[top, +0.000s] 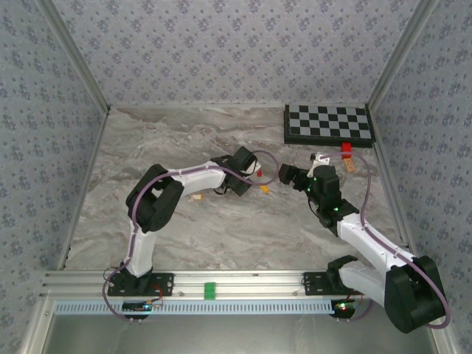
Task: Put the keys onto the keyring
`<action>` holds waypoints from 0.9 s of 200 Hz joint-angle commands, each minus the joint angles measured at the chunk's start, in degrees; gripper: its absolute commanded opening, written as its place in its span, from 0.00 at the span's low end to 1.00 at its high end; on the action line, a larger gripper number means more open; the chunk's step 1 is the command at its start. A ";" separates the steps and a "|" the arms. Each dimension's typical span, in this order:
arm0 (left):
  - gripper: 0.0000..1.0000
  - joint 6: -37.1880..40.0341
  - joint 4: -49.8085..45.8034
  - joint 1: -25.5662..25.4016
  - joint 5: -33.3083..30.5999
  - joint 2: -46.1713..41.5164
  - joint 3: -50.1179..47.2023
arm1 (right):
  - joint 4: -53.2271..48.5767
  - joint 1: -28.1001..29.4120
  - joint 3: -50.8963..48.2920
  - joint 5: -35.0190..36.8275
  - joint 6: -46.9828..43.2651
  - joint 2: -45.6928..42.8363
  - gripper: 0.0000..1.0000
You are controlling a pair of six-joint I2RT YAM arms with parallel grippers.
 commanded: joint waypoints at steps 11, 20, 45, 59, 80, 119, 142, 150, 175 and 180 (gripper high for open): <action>0.00 -0.20 -1.88 -0.47 -1.17 -5.23 -1.31 | 0.24 0.35 -0.06 0.45 0.42 -0.05 1.00; 0.00 -0.34 -1.96 -0.44 -0.98 -6.58 -1.54 | 0.24 0.43 -0.06 0.49 0.34 -0.05 1.00; 0.00 -0.62 -2.11 -0.43 -0.81 -9.85 -1.76 | 0.36 0.49 -0.06 0.47 0.36 -0.14 1.00; 0.00 -0.88 -2.31 -0.44 -0.52 -11.46 -1.69 | 0.62 0.56 -0.20 -0.09 0.09 -0.31 1.00; 0.00 -1.34 -1.86 -0.51 -0.89 -13.99 -1.73 | 1.48 0.82 -0.49 -0.92 -0.18 -1.13 1.00; 0.00 -0.92 3.02 -0.48 -1.44 -19.84 -4.51 | 4.47 1.67 -1.66 -2.72 -1.80 -2.47 0.99; 0.00 -2.05 4.76 0.01 1.97 -23.92 -6.33 | 8.03 2.63 -2.47 -6.49 -5.03 -2.50 0.90; 0.00 -2.46 5.34 0.46 4.18 -25.38 -6.93 | 8.58 2.91 -2.23 -8.11 -6.31 -2.51 0.87; 0.00 -3.15 6.95 2.66 14.02 -29.84 -8.70 | 9.59 3.13 -0.92 -13.45 -7.63 -2.79 0.79; 0.00 -3.31 6.91 3.37 16.16 -30.62 -8.79 | 10.16 3.21 -0.57 -15.14 -8.06 -2.84 0.75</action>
